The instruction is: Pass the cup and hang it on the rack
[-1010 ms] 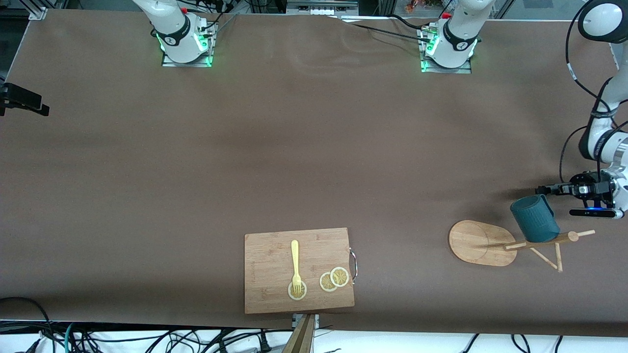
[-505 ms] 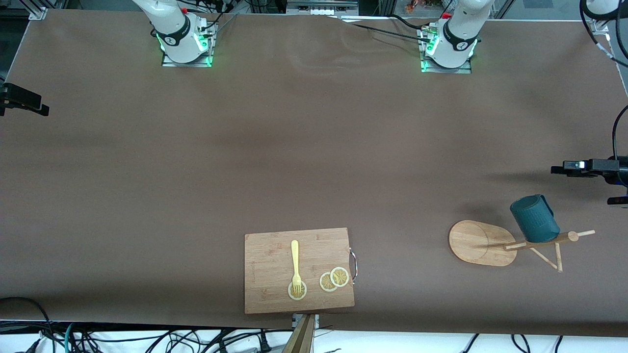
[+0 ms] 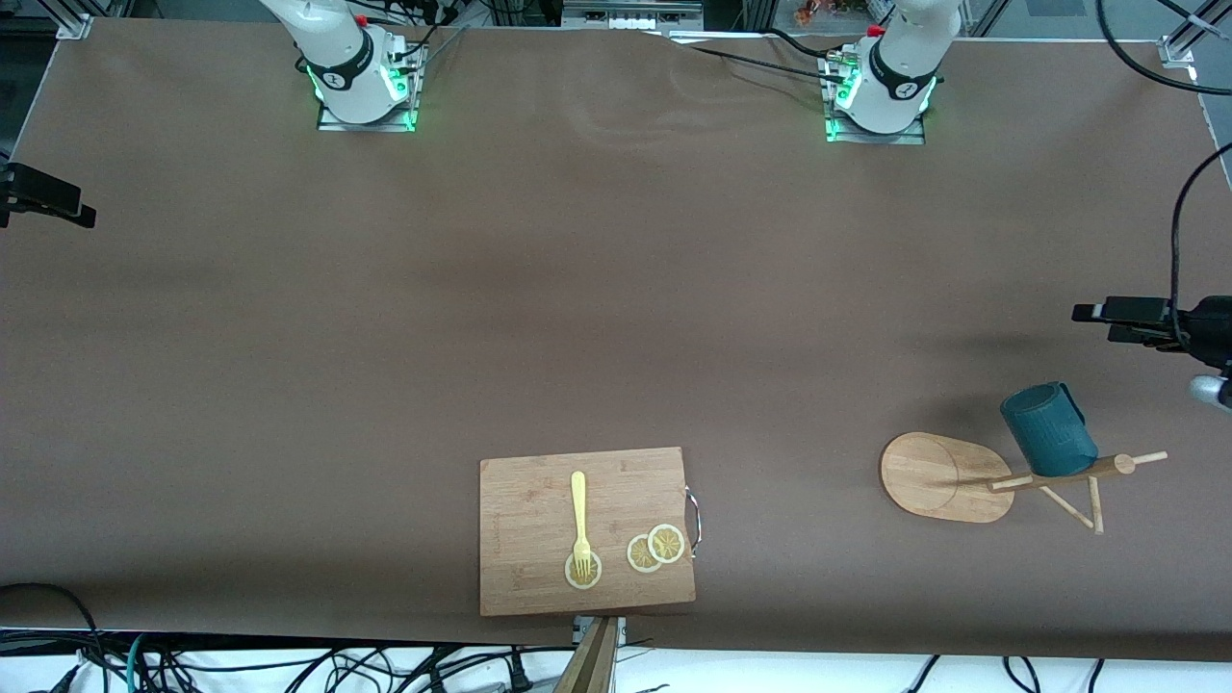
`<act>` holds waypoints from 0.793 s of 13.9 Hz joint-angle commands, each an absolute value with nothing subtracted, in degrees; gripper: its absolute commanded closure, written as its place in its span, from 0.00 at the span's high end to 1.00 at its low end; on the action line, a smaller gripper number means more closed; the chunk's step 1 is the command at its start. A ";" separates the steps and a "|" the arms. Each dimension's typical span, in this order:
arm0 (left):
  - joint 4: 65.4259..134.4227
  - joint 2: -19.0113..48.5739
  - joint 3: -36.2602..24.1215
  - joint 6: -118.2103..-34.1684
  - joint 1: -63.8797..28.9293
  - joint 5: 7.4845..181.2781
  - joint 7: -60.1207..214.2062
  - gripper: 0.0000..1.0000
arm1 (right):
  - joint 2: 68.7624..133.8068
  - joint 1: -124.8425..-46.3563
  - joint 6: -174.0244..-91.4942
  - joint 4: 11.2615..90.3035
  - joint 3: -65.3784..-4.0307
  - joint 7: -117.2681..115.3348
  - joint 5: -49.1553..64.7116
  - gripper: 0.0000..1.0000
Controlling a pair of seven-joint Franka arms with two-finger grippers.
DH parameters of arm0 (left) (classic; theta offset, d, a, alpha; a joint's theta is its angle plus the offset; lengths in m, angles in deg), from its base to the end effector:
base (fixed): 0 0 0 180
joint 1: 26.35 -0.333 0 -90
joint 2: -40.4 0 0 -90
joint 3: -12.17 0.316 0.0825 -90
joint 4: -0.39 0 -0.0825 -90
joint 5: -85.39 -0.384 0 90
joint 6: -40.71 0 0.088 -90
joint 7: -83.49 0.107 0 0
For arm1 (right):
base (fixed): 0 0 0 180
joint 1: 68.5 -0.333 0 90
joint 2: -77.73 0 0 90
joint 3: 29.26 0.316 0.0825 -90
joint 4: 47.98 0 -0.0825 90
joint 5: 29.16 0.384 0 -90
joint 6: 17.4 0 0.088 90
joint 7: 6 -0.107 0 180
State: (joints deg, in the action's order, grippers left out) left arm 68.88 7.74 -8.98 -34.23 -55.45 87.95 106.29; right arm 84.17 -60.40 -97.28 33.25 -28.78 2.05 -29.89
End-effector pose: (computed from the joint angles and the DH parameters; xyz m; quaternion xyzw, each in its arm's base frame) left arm 0.6457 0.1432 0.4461 0.9629 -0.1209 -0.1669 0.1739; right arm 0.5652 -0.0775 0.6179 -0.9977 -0.0031 0.0681 0.0035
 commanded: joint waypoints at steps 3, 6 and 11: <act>71.84 14.29 -7.87 -38.38 -45.26 79.68 100.82 1.00 | 84.41 -59.98 -97.12 32.53 -28.64 3.23 -29.86 1.00; 75.00 18.42 -7.87 -41.11 -37.72 75.48 93.45 1.00 | 84.41 -59.98 -97.12 32.53 -28.73 3.23 -29.77 1.00; 75.53 21.41 -9.01 -41.90 -34.61 75.10 90.70 1.00 | 84.41 -59.98 -97.12 32.53 -28.73 3.23 -29.77 1.00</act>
